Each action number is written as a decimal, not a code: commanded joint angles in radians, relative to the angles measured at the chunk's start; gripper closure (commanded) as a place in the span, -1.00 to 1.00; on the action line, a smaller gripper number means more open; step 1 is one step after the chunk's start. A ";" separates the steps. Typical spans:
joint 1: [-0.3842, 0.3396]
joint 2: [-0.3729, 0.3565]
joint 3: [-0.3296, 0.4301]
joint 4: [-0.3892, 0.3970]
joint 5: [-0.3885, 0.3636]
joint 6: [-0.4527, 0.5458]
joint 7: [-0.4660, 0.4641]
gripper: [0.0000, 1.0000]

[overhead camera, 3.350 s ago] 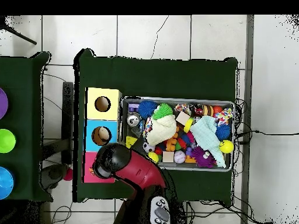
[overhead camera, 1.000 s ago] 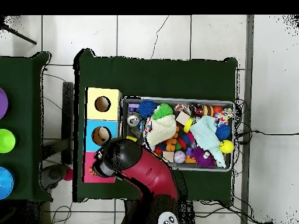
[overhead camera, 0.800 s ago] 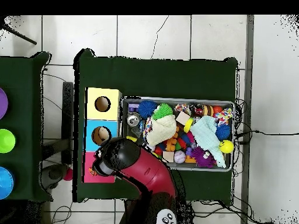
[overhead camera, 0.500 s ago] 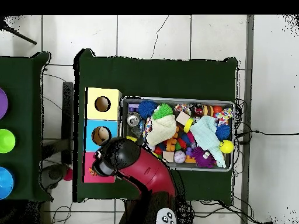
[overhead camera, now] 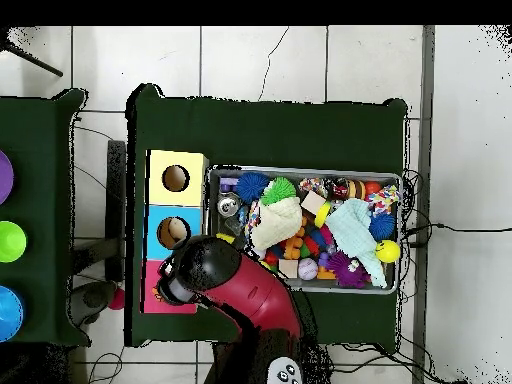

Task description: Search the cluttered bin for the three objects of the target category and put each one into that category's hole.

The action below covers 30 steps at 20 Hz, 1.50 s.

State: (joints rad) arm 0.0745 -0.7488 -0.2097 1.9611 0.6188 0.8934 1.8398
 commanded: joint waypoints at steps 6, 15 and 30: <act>-0.027 0.035 0.095 0.079 0.067 -0.091 0.160 1.00; -0.035 0.050 0.127 0.105 0.111 -0.157 0.126 1.00; -0.063 0.090 0.173 0.122 0.092 -0.237 0.105 1.00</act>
State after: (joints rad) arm 0.0472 -0.7050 -0.1262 2.0305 0.6873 0.7452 1.8398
